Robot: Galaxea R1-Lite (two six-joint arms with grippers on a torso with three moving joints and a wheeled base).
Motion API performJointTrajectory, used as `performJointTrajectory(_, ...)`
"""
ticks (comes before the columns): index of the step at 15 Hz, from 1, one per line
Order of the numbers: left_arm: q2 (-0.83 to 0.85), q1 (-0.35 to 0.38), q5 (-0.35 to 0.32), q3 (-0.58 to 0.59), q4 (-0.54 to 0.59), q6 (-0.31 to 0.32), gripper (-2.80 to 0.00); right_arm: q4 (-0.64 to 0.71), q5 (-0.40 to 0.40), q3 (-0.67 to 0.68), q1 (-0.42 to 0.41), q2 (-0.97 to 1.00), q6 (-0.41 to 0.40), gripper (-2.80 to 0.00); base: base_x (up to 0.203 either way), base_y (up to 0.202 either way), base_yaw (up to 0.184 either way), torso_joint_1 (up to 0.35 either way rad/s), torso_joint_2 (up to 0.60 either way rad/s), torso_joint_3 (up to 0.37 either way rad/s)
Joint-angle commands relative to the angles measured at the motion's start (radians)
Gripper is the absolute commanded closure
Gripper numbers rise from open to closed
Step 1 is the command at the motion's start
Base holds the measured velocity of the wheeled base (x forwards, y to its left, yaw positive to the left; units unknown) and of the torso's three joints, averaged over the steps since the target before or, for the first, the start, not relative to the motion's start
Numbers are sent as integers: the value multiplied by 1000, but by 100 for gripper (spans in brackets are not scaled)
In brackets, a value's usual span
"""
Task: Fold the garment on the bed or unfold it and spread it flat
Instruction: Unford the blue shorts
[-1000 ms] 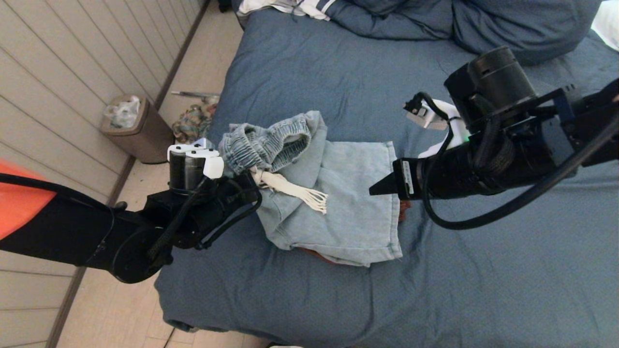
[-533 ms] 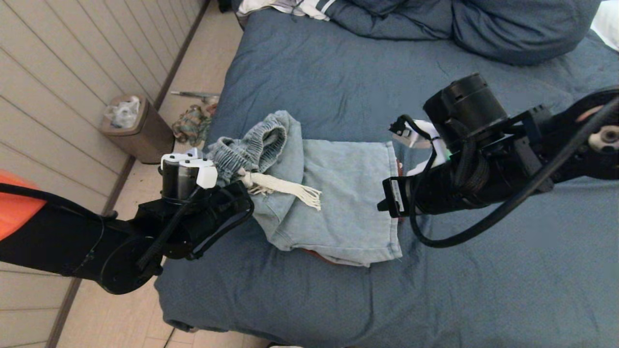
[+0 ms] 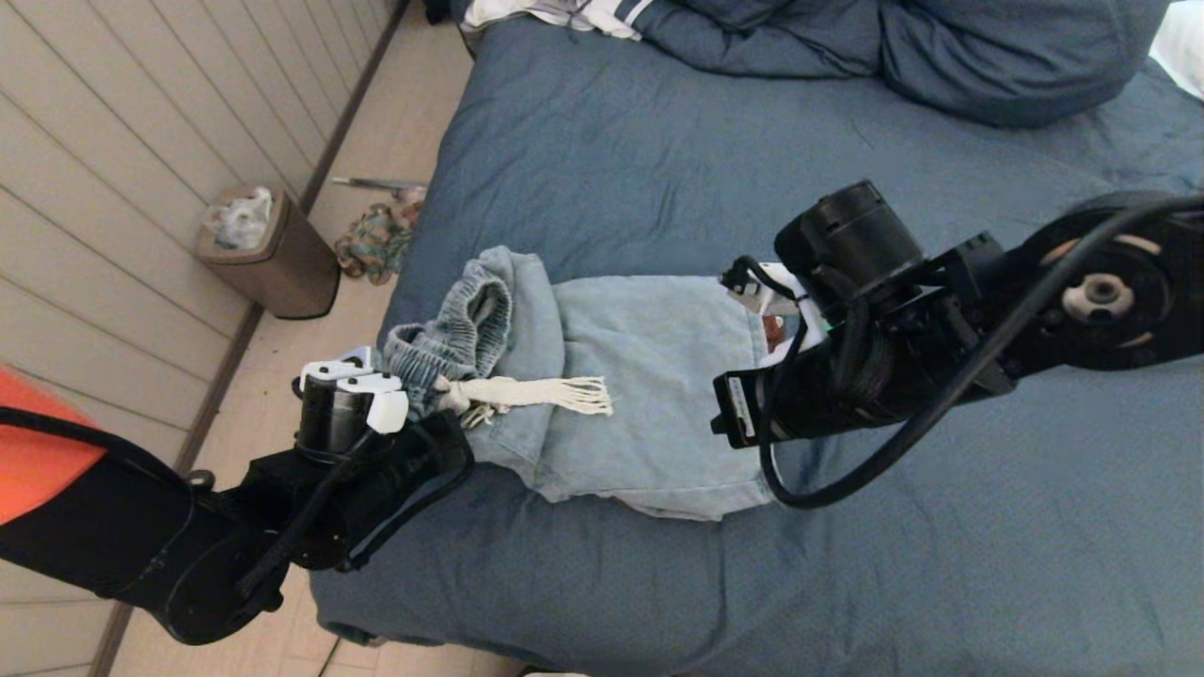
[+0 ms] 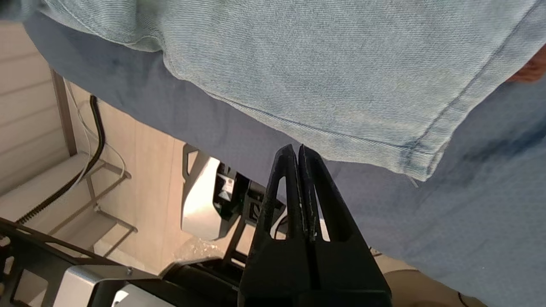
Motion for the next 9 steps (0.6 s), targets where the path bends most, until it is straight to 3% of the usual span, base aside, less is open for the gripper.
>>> performJointTrajectory(1,15,0,3,20,-19,-2,0,1,-1,0,2,18,2,0,0,0,0,0,0,0)
performJointTrajectory(2,18,0,6,22,-31,-2,0,1,-1,0,2,19,2,0,0,0,0,0,0,0)
performJointTrajectory(3,24,-1,15,23,-40,0,-280,1,-1,1,2,21,3,0,0,0,0,0,0,0)
performJointTrajectory(7,17,-1,19,33,-53,5,-280,-1,4,2,1,22,8,0,0,0,0,0,0,0)
performJointTrajectory(9,-29,-2,-11,56,-54,10,-280,-10,4,4,-2,20,8,0,0,0,0,0,0,0)
